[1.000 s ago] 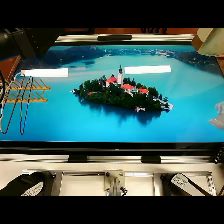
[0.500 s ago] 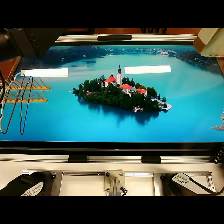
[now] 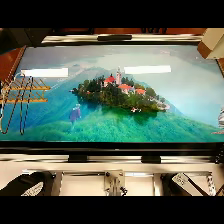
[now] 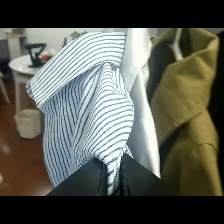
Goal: Fold the shirts.
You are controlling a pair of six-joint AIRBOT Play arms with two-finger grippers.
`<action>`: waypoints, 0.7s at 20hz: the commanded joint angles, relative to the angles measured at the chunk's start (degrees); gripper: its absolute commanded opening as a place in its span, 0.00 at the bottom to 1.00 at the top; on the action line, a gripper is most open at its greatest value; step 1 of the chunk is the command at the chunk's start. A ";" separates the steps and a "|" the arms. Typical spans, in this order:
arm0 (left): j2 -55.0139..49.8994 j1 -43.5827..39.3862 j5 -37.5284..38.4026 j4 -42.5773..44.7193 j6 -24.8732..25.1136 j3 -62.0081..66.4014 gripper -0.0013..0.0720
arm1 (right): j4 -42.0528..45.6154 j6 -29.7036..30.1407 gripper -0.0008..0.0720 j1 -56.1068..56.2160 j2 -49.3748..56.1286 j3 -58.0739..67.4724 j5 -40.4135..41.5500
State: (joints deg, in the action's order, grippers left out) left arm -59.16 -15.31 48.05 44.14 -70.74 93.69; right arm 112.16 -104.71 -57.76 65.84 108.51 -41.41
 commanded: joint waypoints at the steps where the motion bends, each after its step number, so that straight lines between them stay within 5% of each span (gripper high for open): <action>1: 0.02 0.04 -4.17 0.02 0.15 0.07 0.65 | 7.26 -3.56 0.13 -0.04 -2.80 -0.02 -9.51; 7: -0.42 0.04 -4.55 0.09 0.17 0.07 0.65 | 9.88 -4.55 0.13 -0.04 -5.25 -0.02 -19.21; 8: -0.70 0.04 -4.55 0.11 0.17 0.04 0.65 | 9.16 -3.76 0.18 -0.04 -5.20 -0.02 -21.49; 10: -1.33 0.04 -4.55 0.17 0.17 0.04 0.65 | 6.71 -2.36 0.59 -0.02 -5.18 -0.02 -25.09; 14: -3.69 0.04 -4.39 2.01 0.13 0.04 0.65 | 4.66 1.79 0.59 1.60 -7.43 -0.02 -33.51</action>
State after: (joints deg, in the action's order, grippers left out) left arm -61.43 -15.31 43.64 45.19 -70.57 93.69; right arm 118.24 -106.08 -57.08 59.75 108.44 -68.62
